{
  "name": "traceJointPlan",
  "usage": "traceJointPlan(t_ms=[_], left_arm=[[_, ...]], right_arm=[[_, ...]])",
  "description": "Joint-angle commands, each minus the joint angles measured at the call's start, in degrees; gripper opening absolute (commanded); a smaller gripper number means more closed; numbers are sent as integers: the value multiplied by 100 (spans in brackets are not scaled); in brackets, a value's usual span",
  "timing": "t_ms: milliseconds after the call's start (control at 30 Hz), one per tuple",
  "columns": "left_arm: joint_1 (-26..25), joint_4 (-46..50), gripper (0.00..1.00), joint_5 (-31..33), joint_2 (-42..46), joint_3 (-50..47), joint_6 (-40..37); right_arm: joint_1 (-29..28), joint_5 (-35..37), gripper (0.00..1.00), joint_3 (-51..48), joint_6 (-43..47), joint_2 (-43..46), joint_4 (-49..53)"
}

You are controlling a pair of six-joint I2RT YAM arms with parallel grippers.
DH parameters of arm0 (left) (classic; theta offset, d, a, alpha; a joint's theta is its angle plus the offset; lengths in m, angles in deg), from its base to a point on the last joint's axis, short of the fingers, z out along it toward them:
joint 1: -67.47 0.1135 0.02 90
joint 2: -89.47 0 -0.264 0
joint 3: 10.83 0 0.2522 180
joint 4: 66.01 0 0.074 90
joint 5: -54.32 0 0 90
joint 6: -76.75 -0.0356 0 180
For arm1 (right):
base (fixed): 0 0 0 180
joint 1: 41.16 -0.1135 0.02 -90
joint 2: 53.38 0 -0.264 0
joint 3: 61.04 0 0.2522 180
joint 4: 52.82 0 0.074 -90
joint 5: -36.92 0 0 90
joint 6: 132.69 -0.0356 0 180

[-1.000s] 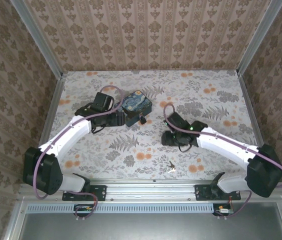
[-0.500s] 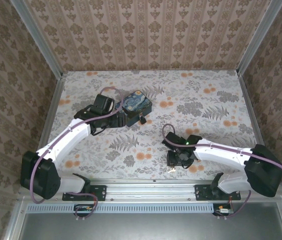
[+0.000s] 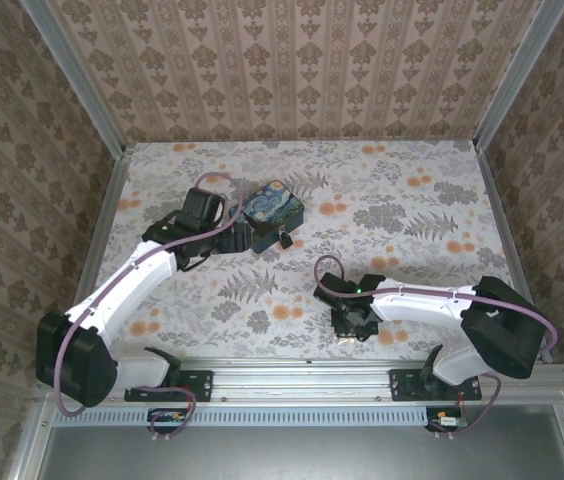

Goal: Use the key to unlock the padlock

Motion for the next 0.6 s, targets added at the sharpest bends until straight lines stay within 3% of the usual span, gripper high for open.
traceJointPlan(t_ms=[0,233,567], left_arm=[[-34,138,86,116,180,201,-99],[-37,51,86,-7,188,179,-92],[-487,-647,85,-1292,57,-691,614]], right_arm=[[-50,97,22,-433,-232,-196,-456],[-45,379,0,-539,73,231,-682],[-28,563,0,-684,408,906,-1089]])
